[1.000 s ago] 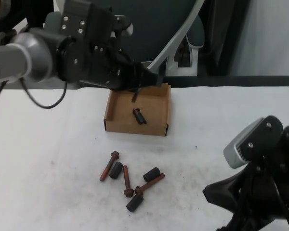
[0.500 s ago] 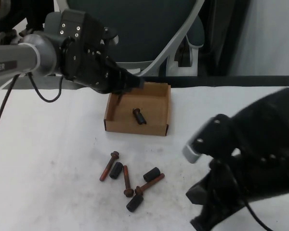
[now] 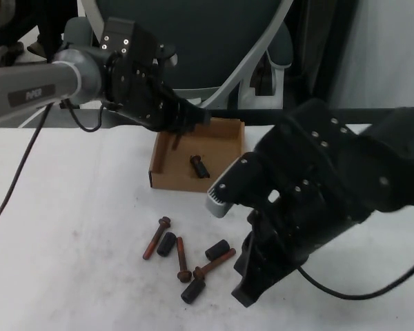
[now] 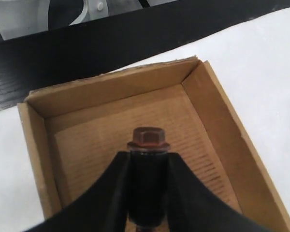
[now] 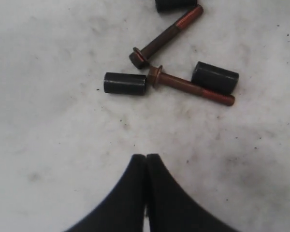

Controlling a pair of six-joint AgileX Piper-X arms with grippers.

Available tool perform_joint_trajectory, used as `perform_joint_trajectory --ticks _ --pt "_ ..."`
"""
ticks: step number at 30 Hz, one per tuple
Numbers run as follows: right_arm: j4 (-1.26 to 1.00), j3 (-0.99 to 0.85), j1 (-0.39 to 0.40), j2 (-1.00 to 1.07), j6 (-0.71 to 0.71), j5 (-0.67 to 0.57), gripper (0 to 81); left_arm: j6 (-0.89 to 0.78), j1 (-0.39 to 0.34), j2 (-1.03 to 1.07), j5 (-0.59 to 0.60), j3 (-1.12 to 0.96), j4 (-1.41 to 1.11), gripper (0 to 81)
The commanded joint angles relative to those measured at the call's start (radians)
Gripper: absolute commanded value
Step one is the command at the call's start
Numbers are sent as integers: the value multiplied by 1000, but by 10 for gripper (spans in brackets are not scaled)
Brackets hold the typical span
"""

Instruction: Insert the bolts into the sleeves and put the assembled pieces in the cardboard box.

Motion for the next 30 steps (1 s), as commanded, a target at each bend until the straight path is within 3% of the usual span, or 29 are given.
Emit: perform_joint_trajectory --ticks 1,8,12,30 --pt "29 -36 -3 28 -71 54 3 8 2 -4 8 -24 8 8" --pt "16 -70 -3 69 -237 154 3 10 2 51 5 -53 35 8" --pt "-14 -70 -3 75 -406 154 3 35 4 76 -12 -56 35 8" --pt "-140 -70 -3 202 -596 228 2 53 26 82 -7 -56 5 25"
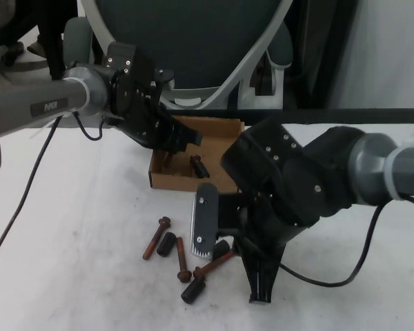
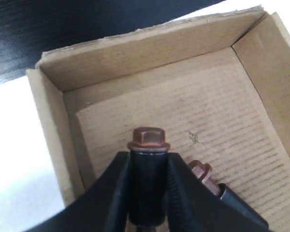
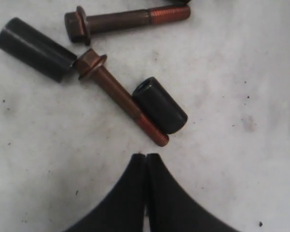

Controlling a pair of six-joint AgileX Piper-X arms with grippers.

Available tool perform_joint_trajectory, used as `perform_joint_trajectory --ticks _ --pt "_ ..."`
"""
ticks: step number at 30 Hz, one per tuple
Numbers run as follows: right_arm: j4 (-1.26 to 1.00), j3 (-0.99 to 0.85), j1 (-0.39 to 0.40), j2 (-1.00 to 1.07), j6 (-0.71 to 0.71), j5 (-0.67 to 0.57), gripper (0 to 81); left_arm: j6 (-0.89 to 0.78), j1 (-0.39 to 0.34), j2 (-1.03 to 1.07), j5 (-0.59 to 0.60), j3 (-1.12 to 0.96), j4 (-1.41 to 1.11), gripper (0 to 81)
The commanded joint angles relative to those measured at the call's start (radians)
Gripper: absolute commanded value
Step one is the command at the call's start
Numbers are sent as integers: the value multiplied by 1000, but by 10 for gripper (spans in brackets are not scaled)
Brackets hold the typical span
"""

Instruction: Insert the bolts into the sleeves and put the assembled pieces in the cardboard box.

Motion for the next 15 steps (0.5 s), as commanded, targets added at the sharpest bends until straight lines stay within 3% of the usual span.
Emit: perform_joint_trajectory --ticks 1,3,8,9,15 --pt "-8 -10 -3 2 -20 4 12 3 1 -12 -1 -13 -11 55" --pt "-13 -10 -3 2 -19 4 68 3 1 -12 -1 -13 -11 149" --pt "-40 -10 -3 2 -32 4 302 -8 3 -12 -3 -13 -11 475" --pt "-45 -10 -1 2 -45 4 323 -25 3 -12 -8 -13 -11 504" --pt "-73 -10 6 2 -98 4 295 -37 22 -12 108 -13 3 465"
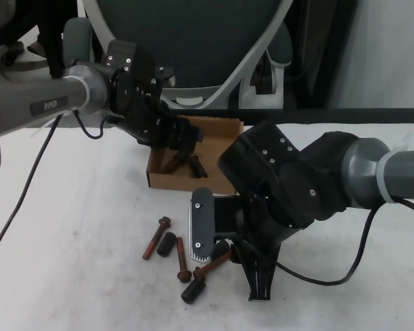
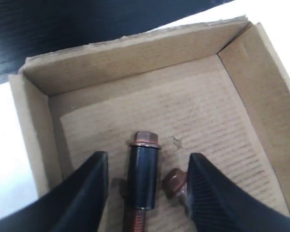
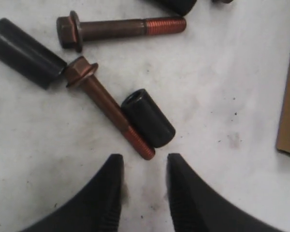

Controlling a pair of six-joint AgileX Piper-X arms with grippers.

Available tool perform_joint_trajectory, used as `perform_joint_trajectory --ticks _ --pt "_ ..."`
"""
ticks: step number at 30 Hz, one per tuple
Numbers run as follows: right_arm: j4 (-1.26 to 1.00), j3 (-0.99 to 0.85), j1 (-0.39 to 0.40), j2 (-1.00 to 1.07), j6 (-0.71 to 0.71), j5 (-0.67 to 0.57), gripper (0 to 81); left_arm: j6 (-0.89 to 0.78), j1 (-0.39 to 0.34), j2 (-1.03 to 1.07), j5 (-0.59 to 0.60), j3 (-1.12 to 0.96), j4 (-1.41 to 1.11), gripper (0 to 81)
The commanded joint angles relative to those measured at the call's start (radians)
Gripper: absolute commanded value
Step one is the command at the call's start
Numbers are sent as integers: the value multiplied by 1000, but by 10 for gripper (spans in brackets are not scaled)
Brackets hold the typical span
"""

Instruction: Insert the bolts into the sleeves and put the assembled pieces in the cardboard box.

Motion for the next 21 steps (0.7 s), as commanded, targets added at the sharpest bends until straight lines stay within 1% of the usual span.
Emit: perform_joint_trajectory --ticks 1,6,8,13,21 --pt "-22 -10 5 -4 -35 -3 295 -18 10 -12 66 -7 3 463" --pt "-75 -10 5 -4 -35 0 295 -18 18 -14 143 -7 3 442" --pt "-91 -10 5 -4 -35 0 295 -18 18 -14 154 -7 3 426" --pt "-121 -10 5 1 -43 0 295 -18 18 -17 196 -1 -13 422" --pt "-135 -10 5 22 -43 0 295 -18 18 -44 197 -1 -20 422"
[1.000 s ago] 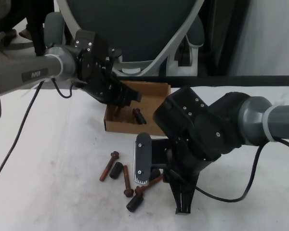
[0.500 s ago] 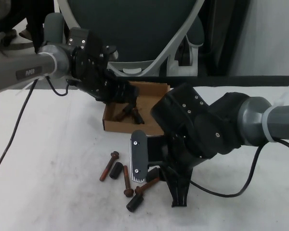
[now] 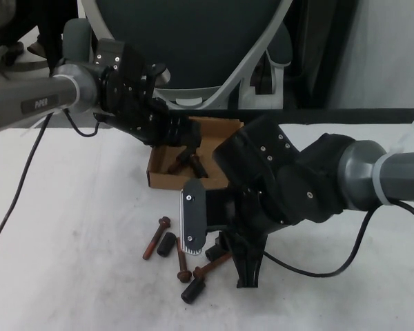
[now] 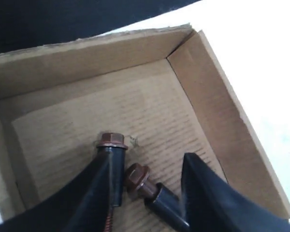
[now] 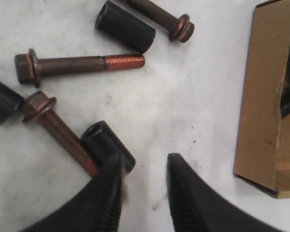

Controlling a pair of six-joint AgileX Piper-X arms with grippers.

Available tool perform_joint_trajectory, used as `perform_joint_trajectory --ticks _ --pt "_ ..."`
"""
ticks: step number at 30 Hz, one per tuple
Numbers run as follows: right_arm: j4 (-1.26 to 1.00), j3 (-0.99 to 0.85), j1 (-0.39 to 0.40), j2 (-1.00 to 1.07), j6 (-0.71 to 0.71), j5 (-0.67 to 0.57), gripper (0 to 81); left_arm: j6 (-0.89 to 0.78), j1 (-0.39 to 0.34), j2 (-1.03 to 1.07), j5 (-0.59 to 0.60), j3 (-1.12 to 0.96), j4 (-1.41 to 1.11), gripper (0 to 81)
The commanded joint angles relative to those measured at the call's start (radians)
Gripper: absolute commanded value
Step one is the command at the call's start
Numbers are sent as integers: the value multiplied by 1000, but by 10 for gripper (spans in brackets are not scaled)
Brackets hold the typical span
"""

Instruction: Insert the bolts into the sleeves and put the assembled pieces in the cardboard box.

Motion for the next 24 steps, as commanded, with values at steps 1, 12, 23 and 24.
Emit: perform_joint_trajectory --ticks 1,12,23,24 --pt "-12 -10 4 13 -9 -6 295 -1 1 -44 7 1 -15 422" --pt "-34 -10 4 58 -9 -6 295 -1 1 -149 7 134 -114 422" --pt "-34 -10 4 79 -36 -16 295 -1 1 -249 39 295 -230 422" --pt "-34 -10 4 79 -40 -18 295 -1 1 -256 39 305 -240 422"
